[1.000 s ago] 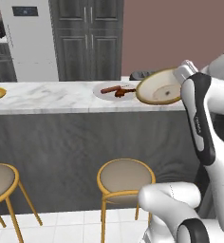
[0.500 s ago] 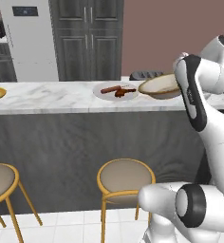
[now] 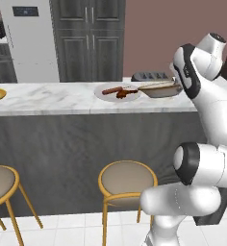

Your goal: Take the smaller bowl and place it next to the appetizer plate on the dining counter , and place the larger bowl next to the plate with cooked food.

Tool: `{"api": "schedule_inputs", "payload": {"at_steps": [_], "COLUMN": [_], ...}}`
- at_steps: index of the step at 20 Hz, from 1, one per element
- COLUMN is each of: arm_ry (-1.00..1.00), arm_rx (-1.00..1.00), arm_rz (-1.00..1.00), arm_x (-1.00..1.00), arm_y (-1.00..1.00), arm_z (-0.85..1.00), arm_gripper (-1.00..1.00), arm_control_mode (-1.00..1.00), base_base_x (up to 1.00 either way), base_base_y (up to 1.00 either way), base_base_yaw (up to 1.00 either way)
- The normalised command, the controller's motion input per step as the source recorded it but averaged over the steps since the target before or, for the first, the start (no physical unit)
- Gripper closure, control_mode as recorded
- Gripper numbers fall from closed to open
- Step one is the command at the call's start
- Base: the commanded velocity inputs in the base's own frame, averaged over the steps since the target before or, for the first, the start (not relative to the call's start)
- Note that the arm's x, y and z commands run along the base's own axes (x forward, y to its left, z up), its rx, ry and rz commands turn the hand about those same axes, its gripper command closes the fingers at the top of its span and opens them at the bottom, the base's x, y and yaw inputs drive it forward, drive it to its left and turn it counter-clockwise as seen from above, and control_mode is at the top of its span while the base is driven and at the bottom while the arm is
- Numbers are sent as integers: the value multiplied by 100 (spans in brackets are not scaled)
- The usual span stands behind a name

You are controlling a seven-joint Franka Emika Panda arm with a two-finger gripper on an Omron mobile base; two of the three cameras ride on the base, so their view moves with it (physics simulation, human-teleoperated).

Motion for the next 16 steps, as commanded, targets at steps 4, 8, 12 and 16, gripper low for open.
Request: {"api": "schedule_inputs", "payload": {"at_steps": [4,8,12,16], "arm_ry": [0,2,2,2], "arm_rx": [0,0,0,0], "arm_rz": [-25,-25,-20,-10], "arm_x": [65,67,66,77], "arm_y": [-32,-31,-20,-1], "arm_z": [-37,-25,-28,-42], "arm_gripper": [100,100,100,100], "arm_control_mode": [-100,-100,-100,-100], "base_base_x": [0,0,0,0], "base_base_y": [0,0,0,0], "base_base_yaw": [0,0,0,0]}}
